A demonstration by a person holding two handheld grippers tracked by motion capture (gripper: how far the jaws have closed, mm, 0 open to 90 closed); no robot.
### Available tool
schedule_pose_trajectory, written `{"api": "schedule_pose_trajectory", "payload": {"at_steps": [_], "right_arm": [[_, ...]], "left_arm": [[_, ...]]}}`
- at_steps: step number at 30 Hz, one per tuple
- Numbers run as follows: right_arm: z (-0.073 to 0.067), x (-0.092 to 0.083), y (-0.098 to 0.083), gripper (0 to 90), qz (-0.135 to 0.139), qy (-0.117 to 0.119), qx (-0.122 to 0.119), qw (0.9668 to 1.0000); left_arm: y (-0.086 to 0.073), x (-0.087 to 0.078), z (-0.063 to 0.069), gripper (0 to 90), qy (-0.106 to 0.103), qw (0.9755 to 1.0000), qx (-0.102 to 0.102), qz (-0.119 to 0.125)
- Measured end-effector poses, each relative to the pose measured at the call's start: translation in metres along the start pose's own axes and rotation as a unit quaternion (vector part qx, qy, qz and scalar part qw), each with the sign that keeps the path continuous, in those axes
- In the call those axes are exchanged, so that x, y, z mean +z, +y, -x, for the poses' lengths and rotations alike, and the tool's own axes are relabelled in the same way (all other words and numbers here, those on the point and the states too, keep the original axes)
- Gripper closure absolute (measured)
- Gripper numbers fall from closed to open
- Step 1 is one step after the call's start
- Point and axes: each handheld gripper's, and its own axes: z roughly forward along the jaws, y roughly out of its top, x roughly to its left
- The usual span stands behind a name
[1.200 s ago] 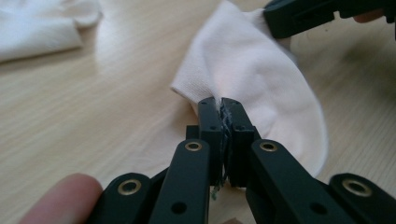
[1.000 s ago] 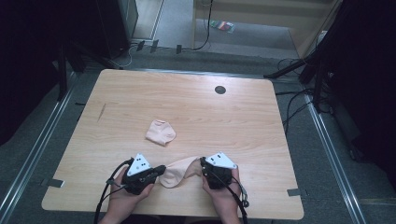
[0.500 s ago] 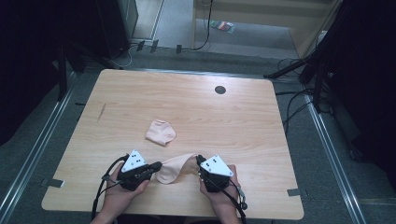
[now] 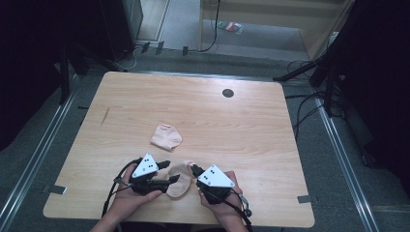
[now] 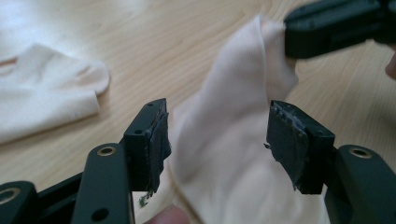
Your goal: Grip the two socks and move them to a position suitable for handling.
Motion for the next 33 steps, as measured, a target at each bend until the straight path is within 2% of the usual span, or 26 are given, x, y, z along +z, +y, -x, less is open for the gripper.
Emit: {"api": "schedule_pose_trajectory", "payload": {"at_steps": [2, 3, 6, 7, 8, 9, 10, 13, 17, 18, 19, 20, 21, 22, 25, 28, 31, 32, 33], "right_arm": [[-0.005, 0.000, 0.001, 88.8, 0.001, 0.016, -0.014, 0.9998], [-0.006, 0.000, 0.001, 88.8, 0.002, 0.022, -0.018, 0.9996], [-0.011, 0.000, 0.001, 88.8, 0.006, 0.038, -0.032, 0.9987], [-0.013, 0.000, 0.002, 88.8, 0.008, 0.049, -0.032, 0.9983], [-0.013, 0.000, 0.002, 88.8, 0.008, 0.049, -0.032, 0.9983], [-0.013, 0.000, 0.002, 88.8, 0.007, 0.050, -0.030, 0.9983], [-0.012, 0.001, 0.002, 88.2, 0.007, 0.051, -0.028, 0.9983], [-0.006, 0.003, 0.001, 70.5, 0.003, 0.062, 0.008, 0.9980], [0.006, 0.004, -0.001, 62.6, -0.007, 0.079, 0.056, 0.9953], [0.012, 0.007, -0.004, 62.3, -0.016, 0.086, 0.084, 0.9926], [0.015, 0.007, -0.005, 62.4, -0.019, 0.091, 0.098, 0.9908], [0.015, 0.007, -0.005, 62.4, -0.019, 0.091, 0.098, 0.9908], [0.024, 0.009, -0.008, 63.5, -0.021, 0.100, 0.142, 0.9845], [0.025, 0.009, -0.008, 63.5, -0.023, 0.100, 0.152, 0.9829], [0.028, 0.010, -0.009, 62.4, -0.026, 0.097, 0.148, 0.9838], [0.027, 0.014, -0.011, 58.9, -0.035, 0.083, 0.124, 0.9882], [0.025, 0.018, -0.011, 51.5, -0.029, 0.105, 0.098, 0.9891], [0.023, 0.018, -0.010, 51.7, -0.027, 0.103, 0.088, 0.9904], [0.022, 0.018, -0.010, 63.7, -0.016, 0.099, 0.075, 0.9921]], "left_arm": [[0.000, -0.001, -0.001, 45.4, -0.014, 0.9999, 0.008, 0.007], [0.000, 0.000, -0.003, 48.0, -0.031, 0.9994, 0.009, 0.010], [-0.002, 0.003, -0.006, 53.2, -0.049, 0.9988, 0.010, 0.002], [-0.003, 0.003, -0.006, 63.9, -0.045, 0.9989, 0.010, -0.002], [-0.003, 0.003, -0.005, 63.9, -0.033, 0.9993, 0.014, -0.006], [-0.003, 0.002, -0.005, 74.9, -0.026, 0.9995, 0.017, -0.010], [-0.003, 0.000, -0.005, 86.2, -0.029, 0.9994, 0.017, -0.008], [-0.001, -0.003, -0.005, 88.8, -0.017, 0.9996, 0.021, -0.003], [0.001, -0.012, -0.007, 89.0, -0.016, 0.9993, 0.027, 0.023], [0.002, -0.015, -0.007, 89.1, -0.015, 0.9990, 0.029, 0.030], [0.002, -0.016, -0.007, 89.1, -0.014, 0.9988, 0.030, 0.035], [0.003, -0.018, -0.007, 89.1, -0.012, 0.9984, 0.035, 0.042], [0.003, -0.019, -0.006, 89.0, -0.007, 0.9983, 0.038, 0.044], [0.003, -0.019, -0.006, 89.0, -0.006, 0.9983, 0.038, 0.044], [0.002, -0.018, -0.006, 89.0, -0.016, 0.9981, 0.041, 0.043], [0.002, -0.017, -0.002, 89.0, -0.028, 0.9972, 0.054, 0.044], [0.001, -0.017, 0.001, 89.0, -0.037, 0.9963, 0.063, 0.045], [0.001, -0.017, 0.001, 89.0, -0.040, 0.9960, 0.067, 0.044], [0.001, -0.016, 0.001, 89.0, -0.044, 0.9958, 0.068, 0.044]]}}
